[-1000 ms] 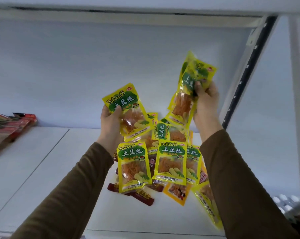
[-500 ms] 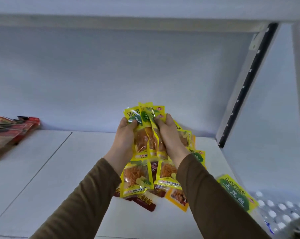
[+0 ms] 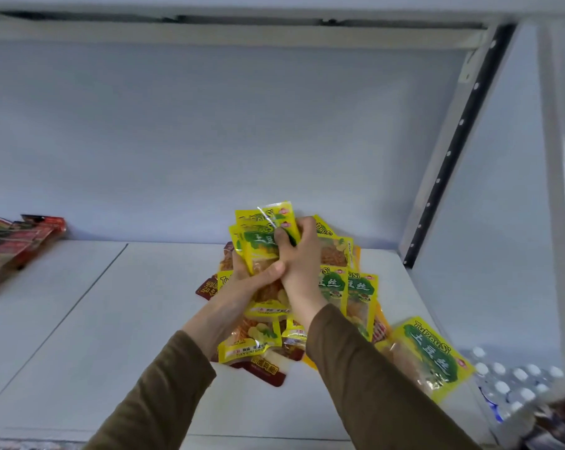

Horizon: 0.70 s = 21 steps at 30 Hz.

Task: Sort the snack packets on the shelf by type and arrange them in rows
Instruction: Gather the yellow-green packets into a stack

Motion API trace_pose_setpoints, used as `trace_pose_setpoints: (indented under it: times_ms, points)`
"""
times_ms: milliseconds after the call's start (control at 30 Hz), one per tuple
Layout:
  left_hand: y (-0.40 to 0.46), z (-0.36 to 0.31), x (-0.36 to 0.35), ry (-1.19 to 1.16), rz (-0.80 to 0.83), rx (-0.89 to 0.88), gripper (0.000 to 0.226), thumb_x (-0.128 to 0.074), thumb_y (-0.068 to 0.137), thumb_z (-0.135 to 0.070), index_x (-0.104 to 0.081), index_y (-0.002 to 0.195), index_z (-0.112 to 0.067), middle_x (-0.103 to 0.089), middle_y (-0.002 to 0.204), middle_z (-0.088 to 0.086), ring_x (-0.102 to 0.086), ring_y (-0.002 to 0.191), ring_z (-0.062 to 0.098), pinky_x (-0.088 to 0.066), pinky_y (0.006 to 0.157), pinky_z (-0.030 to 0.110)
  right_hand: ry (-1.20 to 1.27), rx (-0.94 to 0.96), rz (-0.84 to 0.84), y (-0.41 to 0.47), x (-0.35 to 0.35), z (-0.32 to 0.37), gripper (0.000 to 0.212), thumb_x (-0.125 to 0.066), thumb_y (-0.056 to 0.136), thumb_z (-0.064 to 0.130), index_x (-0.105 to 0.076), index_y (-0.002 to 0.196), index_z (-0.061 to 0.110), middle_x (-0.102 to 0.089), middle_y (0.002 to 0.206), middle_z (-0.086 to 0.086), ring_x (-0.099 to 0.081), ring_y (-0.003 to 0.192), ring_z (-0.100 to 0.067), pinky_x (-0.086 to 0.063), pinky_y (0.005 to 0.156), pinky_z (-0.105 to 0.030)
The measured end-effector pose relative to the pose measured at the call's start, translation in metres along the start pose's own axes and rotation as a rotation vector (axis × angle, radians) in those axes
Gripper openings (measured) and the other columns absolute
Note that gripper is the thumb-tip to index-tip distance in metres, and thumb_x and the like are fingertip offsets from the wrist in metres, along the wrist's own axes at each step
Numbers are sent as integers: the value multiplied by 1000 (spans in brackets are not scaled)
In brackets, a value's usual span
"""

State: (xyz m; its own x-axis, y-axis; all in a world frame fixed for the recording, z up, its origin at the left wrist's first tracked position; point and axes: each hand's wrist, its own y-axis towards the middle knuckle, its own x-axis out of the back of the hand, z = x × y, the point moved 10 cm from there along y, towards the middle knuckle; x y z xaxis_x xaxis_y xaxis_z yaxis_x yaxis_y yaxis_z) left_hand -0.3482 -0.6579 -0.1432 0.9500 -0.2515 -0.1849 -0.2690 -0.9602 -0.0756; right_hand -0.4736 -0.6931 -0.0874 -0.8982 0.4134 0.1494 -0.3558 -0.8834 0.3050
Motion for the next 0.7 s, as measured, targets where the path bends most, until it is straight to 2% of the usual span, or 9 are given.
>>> trace_pose_setpoints:
  times_ms: [67,133,267,367,467,533,600,633,700]
  points:
    - [-2,4,8,-22,30,14,80,-88,78,-37,-50,145,-17,-72,124,15,-74,107,34,-62,80,43,260,-166,109,-5,-10,-8,18,-71,90,15,-59,103,9,-66,96,-10,-64,89,-27,-52,84,-45]
    - [-5,9,11,-89,77,34,63,-87,79,-33,-63,134,-10,-72,122,21,-75,101,35,-61,81,42,429,-312,247,-12,-24,-11,13,-73,89,12,-63,97,10,-66,92,-9,-63,86,-22,-51,86,-42]
    - [-12,14,16,-236,65,14,32,-75,89,-18,-71,119,-7,-77,100,17,-77,79,29,-62,68,38,519,-453,504,-22,-43,-11,7,-71,93,16,-67,98,17,-67,108,-6,-61,106,-22,-42,98,-42]
    - [-12,16,25,-284,-35,6,33,-69,93,-14,-68,125,-3,-75,108,21,-76,85,34,-62,72,43,597,-428,529,-9,-20,-16,19,-73,91,23,-66,109,20,-66,119,-5,-61,113,-24,-49,95,-43]
    - [-18,17,32,-356,-96,16,36,-66,93,-17,-65,126,-2,-74,110,23,-76,84,36,-61,72,45,64,-168,390,20,39,-28,66,-80,80,51,-52,136,30,-57,138,8,-55,127,-16,-46,102,-41]
    - [-22,13,37,-375,-115,-7,37,-66,91,-19,-66,126,-6,-75,108,22,-76,84,35,-62,72,45,-444,-42,415,32,60,-46,106,-82,69,65,-28,155,33,-36,159,3,-34,144,-24,-35,115,-49]
    - [-24,12,37,-366,-113,-25,37,-65,91,-20,-65,126,-8,-74,110,22,-76,85,35,-62,74,47,-821,-79,588,33,63,-81,139,-80,59,75,5,161,33,-3,171,-3,-8,155,-32,-17,123,-56]
    - [-24,13,36,-367,-110,-23,38,-65,91,-20,-64,128,-8,-74,112,22,-76,86,36,-62,76,48,-930,-135,671,32,63,-99,148,-79,56,77,18,159,34,11,170,-4,1,156,-34,-9,124,-58]
    - [-25,17,34,-378,-117,-2,44,-66,90,-20,-62,132,-6,-73,113,23,-75,87,37,-62,78,51,-1024,-206,741,33,62,-125,155,-80,53,79,29,154,35,23,167,-5,7,156,-37,-2,124,-60]
